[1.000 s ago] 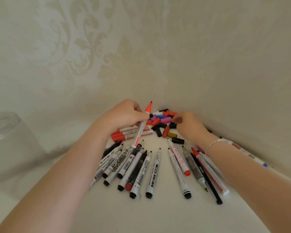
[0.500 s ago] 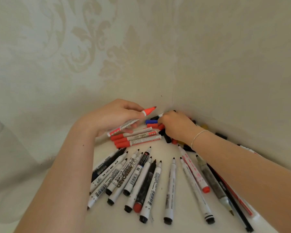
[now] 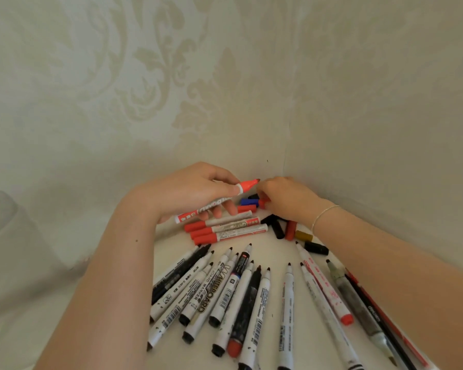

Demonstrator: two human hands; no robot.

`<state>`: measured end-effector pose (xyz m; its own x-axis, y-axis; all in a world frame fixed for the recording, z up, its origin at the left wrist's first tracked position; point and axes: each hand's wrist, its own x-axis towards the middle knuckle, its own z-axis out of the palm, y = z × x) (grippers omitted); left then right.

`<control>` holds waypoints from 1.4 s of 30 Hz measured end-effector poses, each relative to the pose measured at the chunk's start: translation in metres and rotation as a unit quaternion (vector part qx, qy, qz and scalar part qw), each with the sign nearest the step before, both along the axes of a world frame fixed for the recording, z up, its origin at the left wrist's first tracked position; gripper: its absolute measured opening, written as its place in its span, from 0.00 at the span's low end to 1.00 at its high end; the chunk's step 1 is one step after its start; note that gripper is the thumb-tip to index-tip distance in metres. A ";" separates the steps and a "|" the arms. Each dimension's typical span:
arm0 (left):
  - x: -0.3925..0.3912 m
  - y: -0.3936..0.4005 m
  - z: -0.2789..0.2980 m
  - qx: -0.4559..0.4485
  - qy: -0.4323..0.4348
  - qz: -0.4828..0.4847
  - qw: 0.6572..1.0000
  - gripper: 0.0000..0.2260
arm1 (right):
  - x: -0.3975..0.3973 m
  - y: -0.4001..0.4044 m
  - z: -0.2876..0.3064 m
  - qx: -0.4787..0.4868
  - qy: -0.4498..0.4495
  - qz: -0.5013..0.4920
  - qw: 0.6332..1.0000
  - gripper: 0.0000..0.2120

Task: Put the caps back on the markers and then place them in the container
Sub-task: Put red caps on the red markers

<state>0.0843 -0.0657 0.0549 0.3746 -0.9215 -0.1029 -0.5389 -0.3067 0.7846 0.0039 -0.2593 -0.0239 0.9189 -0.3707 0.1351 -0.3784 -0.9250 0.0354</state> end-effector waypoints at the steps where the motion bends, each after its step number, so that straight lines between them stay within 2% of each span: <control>1: 0.000 0.000 0.000 0.002 0.001 -0.003 1.000 0.06 | -0.001 -0.002 0.004 0.066 -0.042 -0.013 0.997 0.05; 3: 0.000 -0.001 -0.001 0.004 0.010 -0.004 1.000 0.06 | -0.005 -0.002 0.014 0.218 -0.139 -0.031 0.966 0.03; 6: 0.001 -0.003 -0.002 0.004 0.014 0.004 1.000 0.06 | -0.012 0.002 0.030 0.398 -0.240 -0.015 0.885 0.06; 10: 0.003 -0.004 -0.001 0.001 0.013 0.013 1.000 0.06 | -0.020 0.008 0.043 0.528 -0.236 -0.010 0.816 0.12; 16: 0.004 -0.006 -0.002 -0.009 0.031 0.035 0.999 0.07 | -0.027 0.012 0.045 0.702 -0.314 -0.015 0.639 0.08; 19: 0.002 -0.009 -0.002 -0.010 0.040 0.029 0.999 0.07 | -0.031 0.016 0.046 0.738 -0.337 -0.006 0.584 0.07; 28: 0.002 -0.007 -0.001 -0.019 0.042 0.023 0.999 0.06 | -0.033 0.029 0.050 0.730 -0.324 -0.016 0.601 0.05; 33: 0.004 -0.007 -0.002 -0.024 0.044 0.029 0.998 0.07 | -0.035 0.030 0.052 0.732 -0.352 -0.017 0.583 0.05; 37: 0.004 -0.010 -0.004 -0.031 0.039 0.030 0.998 0.06 | -0.035 0.036 0.054 0.728 -0.312 -0.007 0.610 0.07; 42: 0.005 -0.015 -0.010 -0.105 0.028 0.046 0.993 0.07 | -0.031 0.040 0.059 0.706 -0.348 -0.003 0.616 0.04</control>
